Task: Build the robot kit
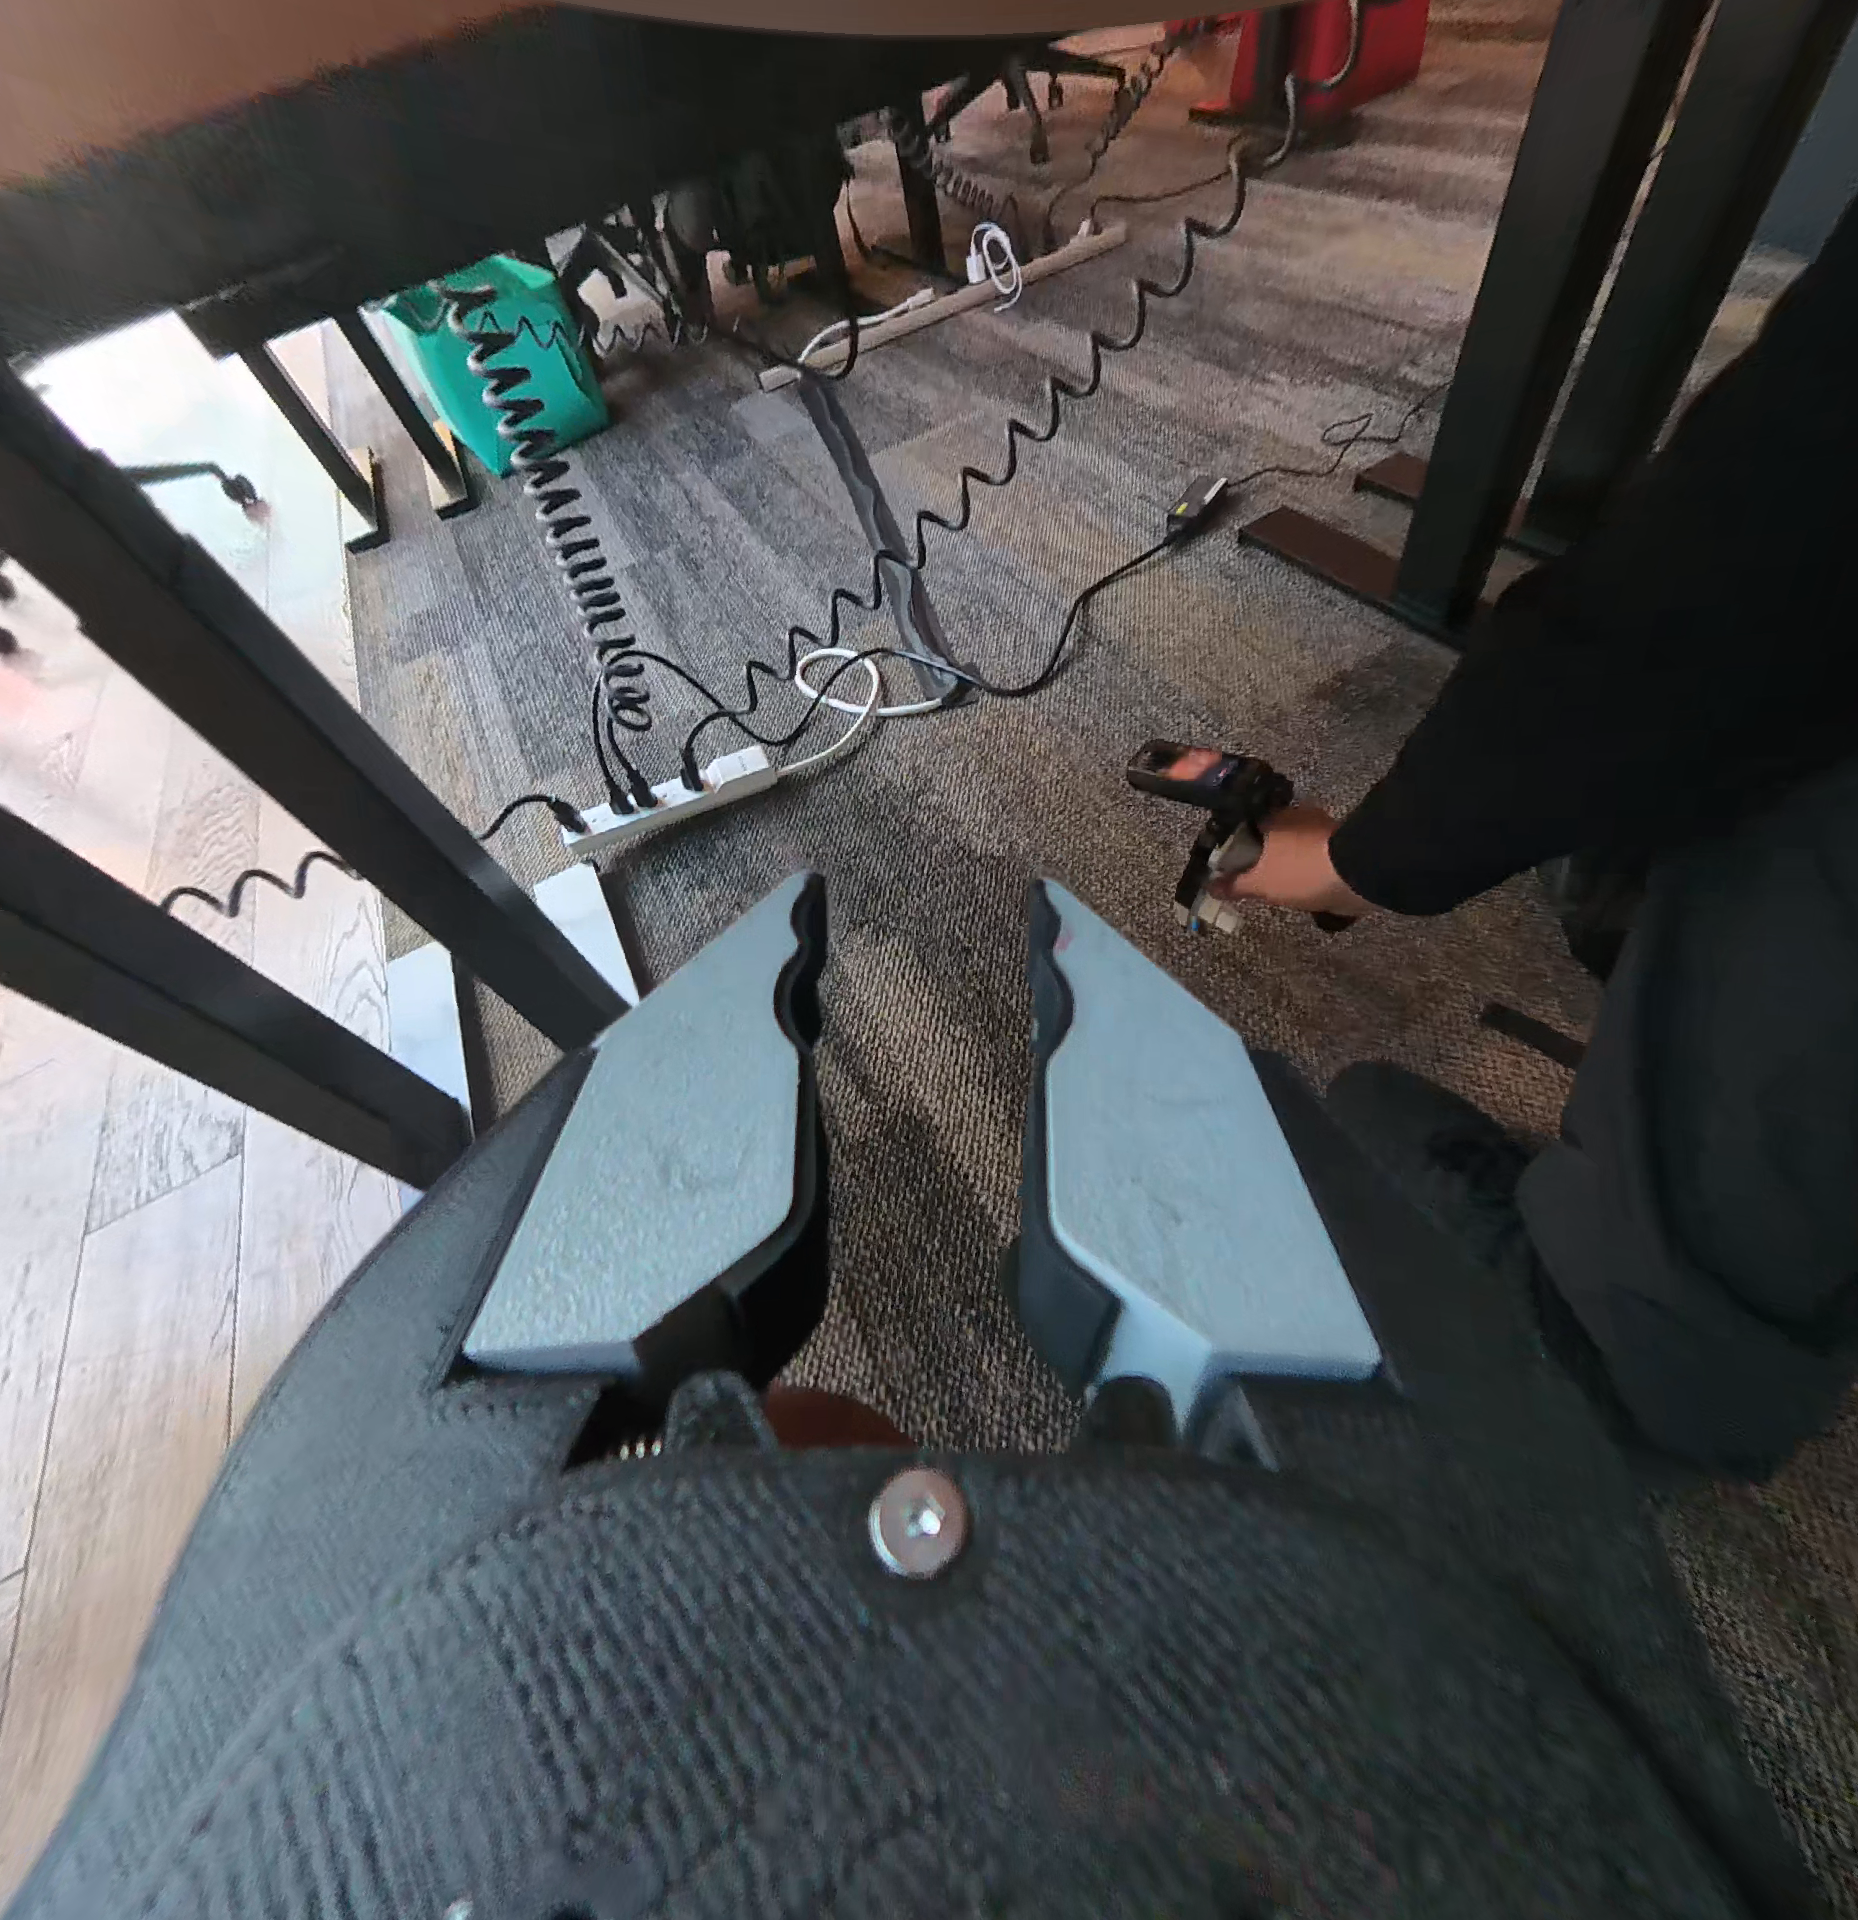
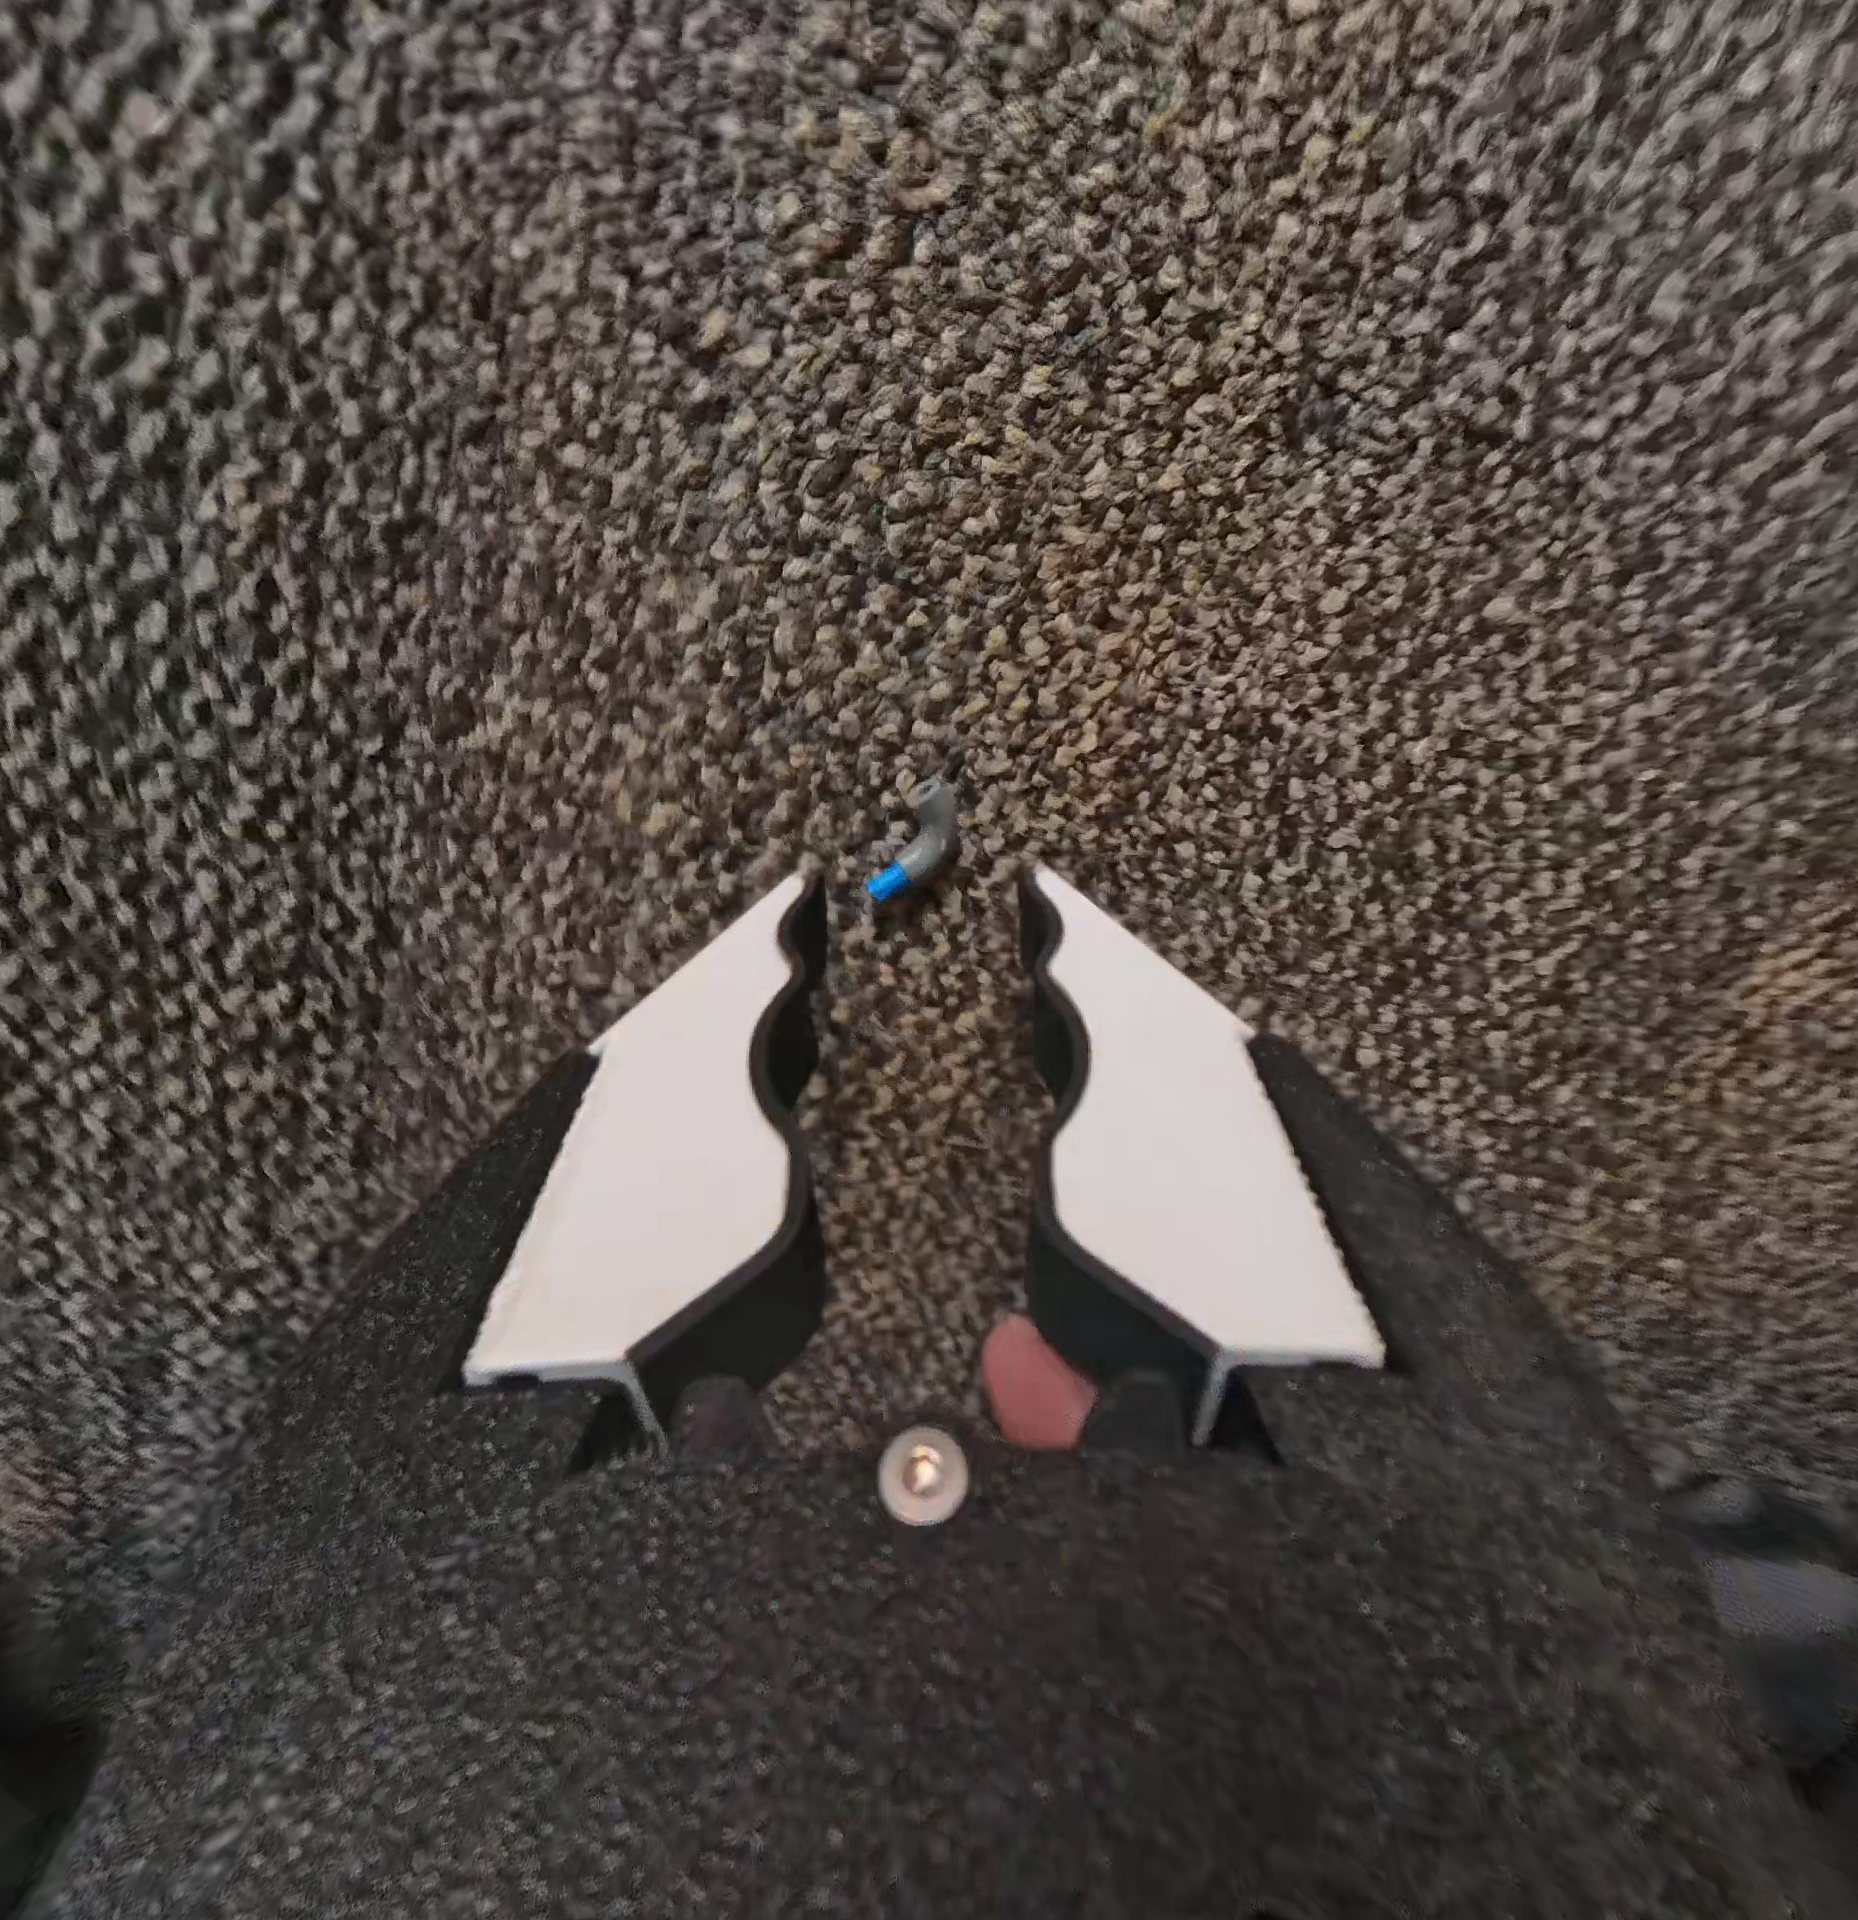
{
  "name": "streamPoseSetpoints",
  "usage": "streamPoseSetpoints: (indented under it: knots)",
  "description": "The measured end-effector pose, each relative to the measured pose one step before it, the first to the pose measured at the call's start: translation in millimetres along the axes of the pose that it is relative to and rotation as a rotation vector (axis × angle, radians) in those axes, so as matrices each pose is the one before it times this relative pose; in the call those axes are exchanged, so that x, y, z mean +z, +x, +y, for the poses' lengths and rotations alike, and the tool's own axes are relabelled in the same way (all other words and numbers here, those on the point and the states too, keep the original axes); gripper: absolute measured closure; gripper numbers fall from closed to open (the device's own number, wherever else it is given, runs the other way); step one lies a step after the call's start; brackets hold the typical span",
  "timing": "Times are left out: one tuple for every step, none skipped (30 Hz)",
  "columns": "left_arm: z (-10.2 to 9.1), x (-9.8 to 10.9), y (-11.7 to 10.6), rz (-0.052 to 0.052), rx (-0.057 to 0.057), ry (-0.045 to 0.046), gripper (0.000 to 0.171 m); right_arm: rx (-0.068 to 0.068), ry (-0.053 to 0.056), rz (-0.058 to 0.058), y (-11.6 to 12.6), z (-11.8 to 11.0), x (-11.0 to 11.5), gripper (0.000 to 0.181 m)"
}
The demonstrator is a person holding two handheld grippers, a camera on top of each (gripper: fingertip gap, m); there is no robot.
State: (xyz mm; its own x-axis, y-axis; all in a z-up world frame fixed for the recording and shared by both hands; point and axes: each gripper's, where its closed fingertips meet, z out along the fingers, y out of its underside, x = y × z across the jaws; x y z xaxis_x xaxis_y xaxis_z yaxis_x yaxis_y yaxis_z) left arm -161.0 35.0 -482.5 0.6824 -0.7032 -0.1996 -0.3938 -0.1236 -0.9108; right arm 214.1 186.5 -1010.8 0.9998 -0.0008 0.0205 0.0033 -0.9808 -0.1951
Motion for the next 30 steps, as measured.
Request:
streamPoseSetpoints:
  knots:
    - [3.14, -2.42, -2.19, -0.0053, -0.0074, -0.00583, 0.136, 0.0293, -0.0089, -0.0192, -3.26, -0.61, 4.71, 0.146]
    - [3.37, -2.21, -2.46, -0.0074, -0.0111, -0.00814, 0.136, 0.0195, -0.0115, -0.013, -3.11, 0.93, 4.88, 0.147]
    - [3.61, -1.98, -1.84, -0.0047, -0.0073, -0.00919, 0.135, 0.026, -0.0211, -0.0049, -2.23, 3.44, 5.59, 0.15]
    - [3.15, -1.68, -0.9, -0.0016, -0.0012, -0.00783, 0.135, 0.0379, 0.0057, -0.0144, -3.06, -0.06, 1.81, 0.153]
    - [2.17, -1.36, -0.43, -0.0005, 0.0007, -0.00287, 0.137, 0.0223, 0.0033, -0.0054, -0.01, 0.3, 0.29, 0.154]
    - [1.81, -1.05, -0.39, 0.0006, -0.001, -0.00227, 0.137, 0.0063, 0.0072, -0.0023, 1.08, 0.15, -0.3, 0.155]
    - [1.78, -0.83, -0.24, 0.0019, -0.0037, -0.00346, 0.137, -0.0025, -0.0032, -0.0207, -1.87, 0.94, -0.9, 0.168]
    - [1.66, -0.58, -0.57, 0.0004, -0.0018, -0.00236, 0.137, -0.0039, -0.0224, -0.0434, -6.99, 3.03, -0.19, 0.179]
    - [0.84, -0.67, -1.0, -0.0022, -0.0009, 0.00141, 0.138, -0.0172, -0.0039, 0.0162, 0.3, 1.32, -0.73, 0.18]
    - [0.06, -0.43, -1.15, -0.0027, -0.0038, 0.00402, 0.139, -0.0245, -0.0084, 0.0084, -1.13, 1.65, -1.16, 0.18]
    - [-0.03, -0.12, -1.16, -0.0016, -0.0071, 0.00128, 0.139, -0.0227, -0.0096, -0.004, -2.62, 2.28, -0.97, 0.18]
    - [-0.54, 0.25, -0.59, 0.0011, -0.0053, 0.00175, 0.138, -0.0088, 0.0074, -0.0088, -2.95, -0.03, -2.73, 0.18]
    - [-0.69, 0.08, -0.43, 0.0004, 0.0033, 0.00342, 0.138, 0.0028, 0.0181, -0.0242, -5.01, -1.33, -4.9, 0.18]
    - [-0.54, 0.14, -1.02, -0.0044, 0.0077, 0.00407, 0.138, 0.0003, 0.0148, -0.0281, -5.84, -0.35, -6.4, 0.18]
    - [-0.74, 0.6, -1.07, -0.0031, 0.0041, 0.00403, 0.139, -0.0189, 0.0082, -0.0311, -7.28, 1.22, -7.22, 0.179]
    - [-0.7, 0.88, -0.72, 0.0021, 0.0015, 0.00359, 0.139, -0.0448, -0.0029, -0.0268, -8.3, 2.91, -8.12, 0.179]
    - [-0.75, 1.25, -1.12, 0.0007, 0.0027, 0.00301, 0.139, -0.0537, -0.0091, -0.0272, -10.22, 3.92, -9.12, 0.179]
    - [-1.49, 1.23, -1.58, -0.0005, 0.0035, 0.00522, 0.139, -0.0533, -0.0139, -0.0466, -15.32, 4.05, -10.51, 0.179]
    - [-1.71, 1.28, -1.08, 0.0019, 0.0055, 0.0046, 0.139, -0.0527, -0.016, -0.0583, -19.58, 3.25, -11.76, 0.179]
    - [-2.04, 1.77, -0.64, 0.0041, 0.0054, 0.00471, 0.14, -0.0508, -0.0178, -0.0643, -23.58, 1.78, -12.07, 0.179]
    - [-2.69, 1.77, 0.45, 0.0094, 0.0043, 0.00621, 0.14, -0.0511, -0.0172, -0.0653, -26.67, -0.05, -12.06, 0.179]
    - [-2.74, 1.97, 1.48, 0.0138, 0.0047, 0.00804, 0.141, -0.0544, -0.0214, -0.0457, -26.09, -0.65, -12.02, 0.179]
    - [-2.33, 1.83, 2.2, 0.0166, 0.0051, 0.00621, 0.142, -0.0685, -0.0259, -0.0238, -25.35, -0.91, -12.67, 0.179]
    - [-1.65, 1.81, 3.68, 0.0255, 0.0024, 0.00408, 0.144, -0.0685, -0.0201, -0.0428, -30.22, -1.62, -13.27, 0.179]
    - [-1.56, 0.87, 5.64, 0.0373, -0.0017, 0.00323, 0.147, -0.0576, -0.0239, -0.0661, -35.5, -0.65, -12.79, 0.179]
    - [-4.0, -1.12, 8.53, 0.0538, -0.0067, 0.01418, 0.15, -0.0612, -0.0251, -0.0531, -36.07, 0.29, -11.69, 0.179]
    - [-7.26, -3.01, 10.98, 0.0647, -0.0102, 0.03593, 0.157, -0.0653, -0.0164, -0.0544, -39.08, -0.13, -10.84, 0.179]
    - [-6.85, -3.15, 9.13, 0.0467, -0.0169, 0.03587, 0.16, -0.0512, -0.0116, -0.0869, -45.6, -0.34, -9.3, 0.179]
    - [-4.1, -2.8, 7.21, 0.0341, -0.0298, 0.01554, 0.157, -0.0435, -0.0082, -0.0723, -45.36, 0.38, -6.71, 0.179]
    - [-2.91, -3.31, 10.2, 0.0522, -0.0404, 0.00039, 0.154, -0.0599, 0.0056, -0.0439, -43.41, 0.15, -5.29, 0.179]
